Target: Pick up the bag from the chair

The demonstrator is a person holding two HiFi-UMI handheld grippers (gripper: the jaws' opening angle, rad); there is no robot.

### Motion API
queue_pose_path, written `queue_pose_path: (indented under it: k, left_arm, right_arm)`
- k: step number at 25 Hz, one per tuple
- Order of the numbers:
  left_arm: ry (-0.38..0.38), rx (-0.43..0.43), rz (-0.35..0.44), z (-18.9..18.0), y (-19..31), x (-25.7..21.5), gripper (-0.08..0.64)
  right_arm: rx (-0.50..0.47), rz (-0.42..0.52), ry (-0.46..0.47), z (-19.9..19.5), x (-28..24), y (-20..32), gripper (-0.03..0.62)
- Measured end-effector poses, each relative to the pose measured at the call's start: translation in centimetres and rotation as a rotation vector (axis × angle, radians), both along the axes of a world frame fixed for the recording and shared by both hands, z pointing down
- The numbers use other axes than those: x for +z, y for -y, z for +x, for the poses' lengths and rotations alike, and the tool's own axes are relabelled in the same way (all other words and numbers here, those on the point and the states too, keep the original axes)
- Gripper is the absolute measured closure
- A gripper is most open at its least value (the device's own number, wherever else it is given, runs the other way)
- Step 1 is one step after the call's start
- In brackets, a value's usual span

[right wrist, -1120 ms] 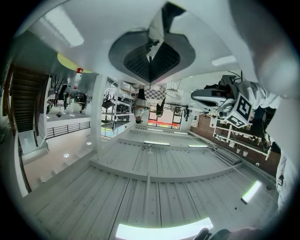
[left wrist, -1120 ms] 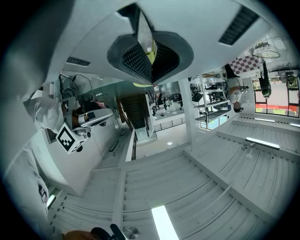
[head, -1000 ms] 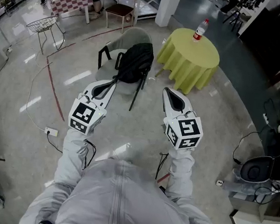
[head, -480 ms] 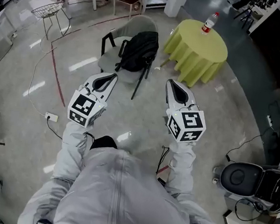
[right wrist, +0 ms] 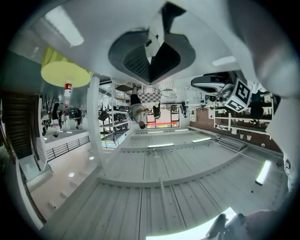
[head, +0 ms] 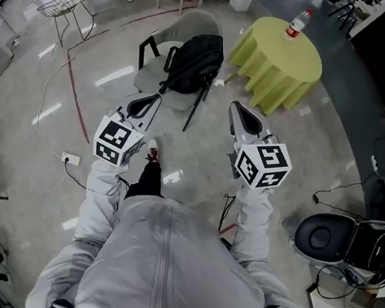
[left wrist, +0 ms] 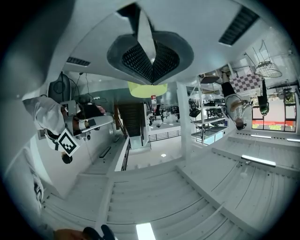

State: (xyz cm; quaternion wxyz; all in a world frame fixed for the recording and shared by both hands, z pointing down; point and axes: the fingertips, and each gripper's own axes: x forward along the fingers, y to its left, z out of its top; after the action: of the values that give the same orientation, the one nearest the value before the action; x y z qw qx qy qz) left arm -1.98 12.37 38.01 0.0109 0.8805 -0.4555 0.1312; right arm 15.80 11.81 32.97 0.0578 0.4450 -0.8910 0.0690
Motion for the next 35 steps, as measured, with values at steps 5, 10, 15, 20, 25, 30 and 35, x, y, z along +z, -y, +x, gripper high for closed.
queue_pose_path:
  k: [5, 10, 15, 20, 25, 30, 35]
  left_arm:
    - [0.004, 0.013, -0.025, -2.9, 7.3, 1.5, 0.554]
    - [0.008, 0.037, -0.077, -6.1, 15.0, 2.7, 0.554]
    - [0.024, 0.080, -0.106, -7.9, 21.8, 3.8, 0.554]
    - [0.013, 0.118, -0.146, -8.9, 26.6, 5.0, 0.554]
    - [0.005, 0.143, -0.208, -8.5, 30.0, 7.6, 0.554]
    - [-0.015, 0.222, -0.260, -7.4, 32.3, 10.9, 0.552]
    - [-0.022, 0.248, -0.341, -6.2, 34.8, 15.2, 0.536]
  right_arm:
    - [0.052, -0.008, -0.037, -2.0, 1.3, 6.7, 0.583]
    - [0.104, -0.095, -0.027, -3.8, 2.8, 13.5, 0.583]
    - [0.152, -0.146, -0.017, -5.1, 4.2, 19.0, 0.588]
    - [0.159, -0.229, 0.043, -6.3, 5.8, 22.5, 0.555]
    - [0.230, -0.304, 0.038, -5.5, 8.8, 25.1, 0.546]
    - [0.259, -0.436, 0.116, -5.1, 12.7, 27.1, 0.493]
    - [0.314, -0.534, 0.121, -3.5, 17.1, 29.3, 0.458]
